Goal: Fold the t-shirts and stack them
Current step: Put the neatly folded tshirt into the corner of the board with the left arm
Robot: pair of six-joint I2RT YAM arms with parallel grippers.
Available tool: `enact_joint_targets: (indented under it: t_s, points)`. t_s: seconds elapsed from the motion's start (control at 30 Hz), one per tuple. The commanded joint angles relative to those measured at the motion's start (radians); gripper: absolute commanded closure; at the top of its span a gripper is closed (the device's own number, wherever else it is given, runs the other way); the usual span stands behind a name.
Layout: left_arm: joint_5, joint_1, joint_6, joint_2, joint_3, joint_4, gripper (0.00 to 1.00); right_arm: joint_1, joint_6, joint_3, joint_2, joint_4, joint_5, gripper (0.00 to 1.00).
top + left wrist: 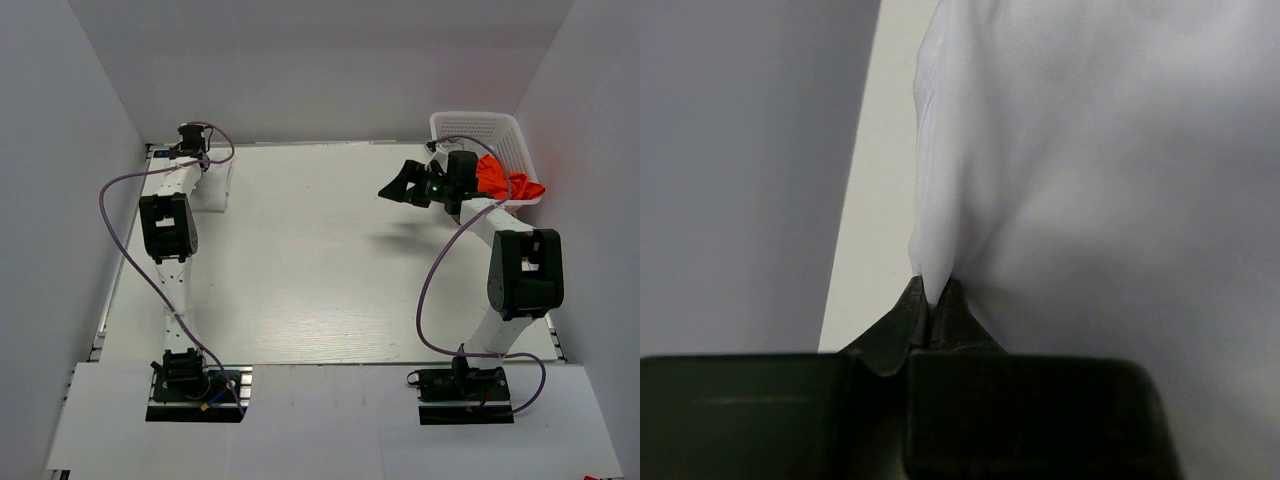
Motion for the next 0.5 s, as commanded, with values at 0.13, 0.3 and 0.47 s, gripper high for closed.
enact_joint_targets:
  t_s: [0.13,0.3,0.47]
  points:
    - [-0.016,0.032,0.040,0.046,0.131,0.057,1.00,-0.011,-0.041,0.015,-0.004,-0.011,0.018,0.10]
    - [-0.017,0.042,0.040,0.046,0.140,0.057,1.00,-0.011,-0.059,0.004,-0.031,-0.024,0.055,0.10]
    - [-0.004,0.065,-0.027,0.035,0.154,0.021,1.00,-0.011,-0.070,-0.005,-0.057,-0.028,0.068,0.10]
